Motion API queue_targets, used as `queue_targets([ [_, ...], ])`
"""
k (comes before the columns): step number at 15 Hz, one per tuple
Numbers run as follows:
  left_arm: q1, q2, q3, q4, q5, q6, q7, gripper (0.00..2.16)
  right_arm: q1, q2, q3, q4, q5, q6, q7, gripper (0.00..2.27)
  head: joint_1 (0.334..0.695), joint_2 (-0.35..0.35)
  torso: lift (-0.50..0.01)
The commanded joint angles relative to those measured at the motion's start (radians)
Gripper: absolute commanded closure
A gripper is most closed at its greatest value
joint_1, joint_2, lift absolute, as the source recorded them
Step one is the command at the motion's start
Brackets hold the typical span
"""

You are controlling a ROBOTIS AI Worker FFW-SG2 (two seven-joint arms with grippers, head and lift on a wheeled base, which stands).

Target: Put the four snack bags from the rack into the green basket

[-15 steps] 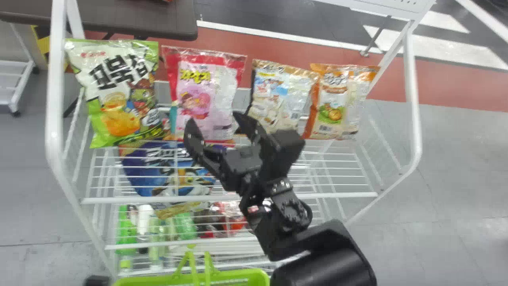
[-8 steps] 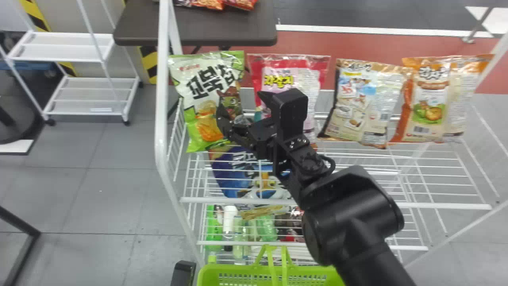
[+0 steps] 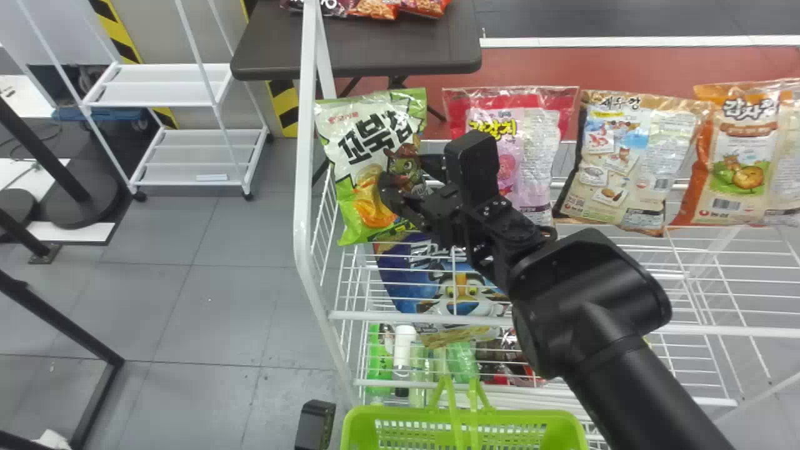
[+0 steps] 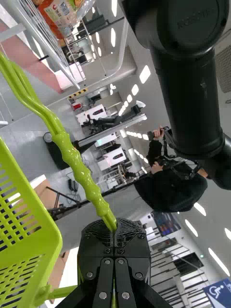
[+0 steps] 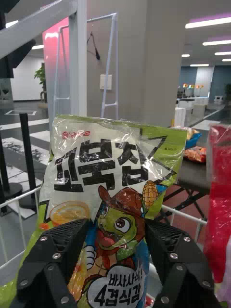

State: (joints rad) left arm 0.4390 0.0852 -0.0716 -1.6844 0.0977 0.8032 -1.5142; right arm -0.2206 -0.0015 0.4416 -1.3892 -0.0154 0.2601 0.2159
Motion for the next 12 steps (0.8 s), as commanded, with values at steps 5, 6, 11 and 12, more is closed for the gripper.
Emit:
queue_targets([
  [5, -0.006, 0.001, -0.01, 0.002, 0.002, 0.003, -0.009, 2.11, 0.161, 0.002, 0.012, -0.295, 0.051, 0.129, 0.016, 2.07, 0.695, 0.115, -0.006],
  [6, -0.003, 0.001, -0.01, -0.001, 0.002, 0.003, -0.011, 2.11, 0.198, 0.002, 0.019, -0.358, 0.066, 0.163, 0.013, 2.07, 0.695, 0.118, -0.006],
  [11, -0.003, -0.002, 0.004, -0.004, -0.006, 0.024, -0.009, 2.11, 0.44, -0.091, -0.041, -0.743, 0.063, 0.325, -0.053, 2.07, 0.695, 0.125, -0.006],
  [12, -0.006, -0.004, 0.003, -0.004, -0.01, 0.034, -0.007, 2.11, 0.495, -0.137, -0.075, -0.827, 0.048, 0.368, -0.059, 2.07, 0.695, 0.111, -0.006],
])
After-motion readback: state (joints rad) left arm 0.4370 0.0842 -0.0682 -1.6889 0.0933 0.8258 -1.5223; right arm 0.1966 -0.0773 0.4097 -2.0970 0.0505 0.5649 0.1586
